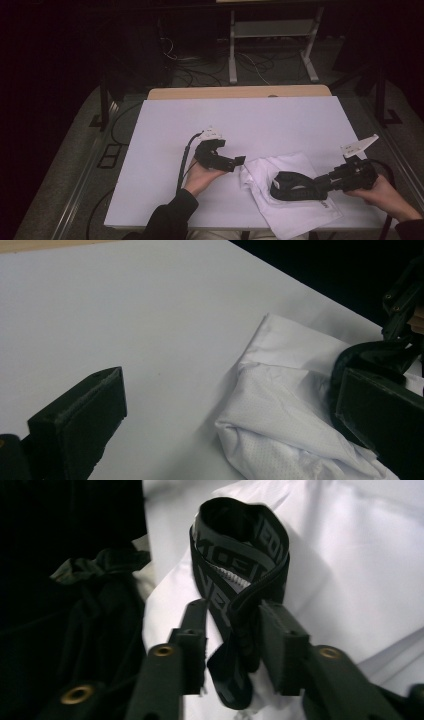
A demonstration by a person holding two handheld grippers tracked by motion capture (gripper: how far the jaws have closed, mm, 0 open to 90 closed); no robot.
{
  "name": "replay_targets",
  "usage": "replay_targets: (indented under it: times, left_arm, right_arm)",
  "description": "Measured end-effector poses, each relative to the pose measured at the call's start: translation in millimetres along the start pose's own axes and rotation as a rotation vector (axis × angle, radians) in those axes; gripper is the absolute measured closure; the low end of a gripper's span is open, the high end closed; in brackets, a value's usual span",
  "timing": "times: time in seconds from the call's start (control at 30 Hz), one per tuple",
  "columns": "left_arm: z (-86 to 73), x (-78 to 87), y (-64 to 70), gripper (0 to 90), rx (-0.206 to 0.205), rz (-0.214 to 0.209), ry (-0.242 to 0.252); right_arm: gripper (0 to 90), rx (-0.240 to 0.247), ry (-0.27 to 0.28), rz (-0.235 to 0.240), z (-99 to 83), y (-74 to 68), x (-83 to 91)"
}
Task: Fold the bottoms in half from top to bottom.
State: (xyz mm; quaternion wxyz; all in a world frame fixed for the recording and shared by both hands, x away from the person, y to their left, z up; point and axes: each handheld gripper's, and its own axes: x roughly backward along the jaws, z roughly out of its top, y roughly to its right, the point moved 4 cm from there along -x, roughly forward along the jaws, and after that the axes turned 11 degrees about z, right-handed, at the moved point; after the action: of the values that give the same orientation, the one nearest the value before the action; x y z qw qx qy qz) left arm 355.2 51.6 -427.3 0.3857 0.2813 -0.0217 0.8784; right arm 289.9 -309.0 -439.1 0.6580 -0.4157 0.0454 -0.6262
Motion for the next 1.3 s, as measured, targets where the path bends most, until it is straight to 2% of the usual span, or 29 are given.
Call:
replay_targets:
  times: [0.07,0.27,0.47,0.53,0.7,0.8,0.97,1.17,1.3]
  left_arm:
    - [-0.5,-0.2,0.1,0.0,-0.007,0.001,-0.005]
    - [-0.8,-0.7,1.0,0.0,-0.011,-0.003,-0.005]
    - [-1.4,-1.7,2.3,0.0,-0.020,-0.007,-0.009]
    - [-1.3,-1.8,2.7,0.0,-0.022,-0.010,-0.008]
    - [-1.5,-1.9,3.0,0.0,-0.026,-0.010,-0.009]
    - [-1.6,-2.4,3.1,0.0,-0.024,-0.012,-0.009]
    - [-1.4,-2.5,3.5,0.0,-0.027,-0.015,-0.006]
    - [-1.1,-2.3,3.3,0.0,-0.028,-0.016,-0.003]
    - [-1.1,-2.8,3.3,0.0,-0.026,-0.017,-0.004]
  right_arm:
    - [52.9,-0.005,-0.001,-0.001,-1.5,-1.7,0.2]
    - [50.4,-0.005,0.007,-0.009,3.5,-2.2,3.6]
    - [51.0,0.001,0.023,-0.020,23.1,4.5,2.0]
    - [54.5,0.008,0.026,-0.029,31.4,7.3,0.4]
    - [75.0,0.001,0.029,-0.101,50.6,19.7,-5.1]
    - [83.3,-0.007,0.025,-0.143,59.9,28.6,-10.3]
    - [88.1,-0.018,-0.030,-0.180,70.1,44.8,-22.4]
    - [88.3,-0.062,-0.103,-0.184,69.2,65.8,-34.8]
    - [88.3,-0.098,-0.149,-0.169,64.8,72.7,-40.8]
